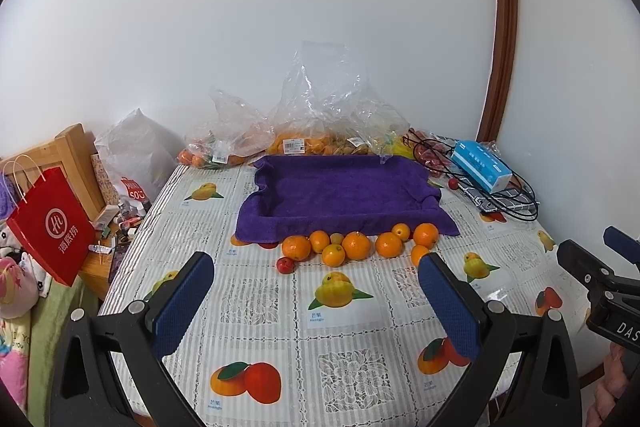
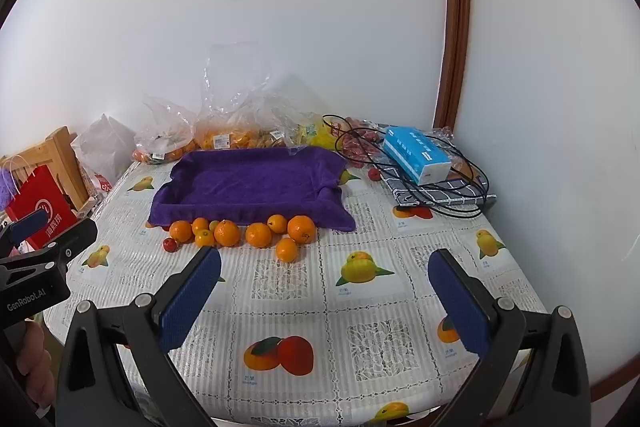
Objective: Organize fruits
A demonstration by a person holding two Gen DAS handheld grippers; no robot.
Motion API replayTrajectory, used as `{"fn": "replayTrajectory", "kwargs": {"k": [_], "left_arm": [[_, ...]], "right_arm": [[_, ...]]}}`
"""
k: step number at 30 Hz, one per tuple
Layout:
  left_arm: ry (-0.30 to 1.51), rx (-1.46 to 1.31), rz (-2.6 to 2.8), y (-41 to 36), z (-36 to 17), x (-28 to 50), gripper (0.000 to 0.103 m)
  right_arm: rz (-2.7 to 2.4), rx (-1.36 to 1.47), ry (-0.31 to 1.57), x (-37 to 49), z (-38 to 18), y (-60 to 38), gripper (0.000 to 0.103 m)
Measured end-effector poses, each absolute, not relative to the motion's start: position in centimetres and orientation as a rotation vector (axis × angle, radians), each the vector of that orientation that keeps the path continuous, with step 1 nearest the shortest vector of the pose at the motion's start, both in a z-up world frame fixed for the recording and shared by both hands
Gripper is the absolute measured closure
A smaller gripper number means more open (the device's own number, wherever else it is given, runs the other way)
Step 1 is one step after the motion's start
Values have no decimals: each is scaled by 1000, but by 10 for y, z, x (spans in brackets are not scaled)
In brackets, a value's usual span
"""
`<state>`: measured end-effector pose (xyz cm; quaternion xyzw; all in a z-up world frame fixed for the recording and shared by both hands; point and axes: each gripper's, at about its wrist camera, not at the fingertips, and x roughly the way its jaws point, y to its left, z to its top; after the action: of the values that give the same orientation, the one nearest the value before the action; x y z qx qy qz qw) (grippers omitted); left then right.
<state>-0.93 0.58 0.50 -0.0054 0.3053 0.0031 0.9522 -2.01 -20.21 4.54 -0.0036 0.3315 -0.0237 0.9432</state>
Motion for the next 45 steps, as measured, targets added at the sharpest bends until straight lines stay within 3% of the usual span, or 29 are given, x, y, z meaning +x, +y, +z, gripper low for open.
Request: {"fn": "replayTrajectory", "kwargs": {"k": [45], "left_arm": [[612,-16,27,14,-2,-3,0]], "right_arm": [[-31,-4,678,-8,43,-191,1]]}}
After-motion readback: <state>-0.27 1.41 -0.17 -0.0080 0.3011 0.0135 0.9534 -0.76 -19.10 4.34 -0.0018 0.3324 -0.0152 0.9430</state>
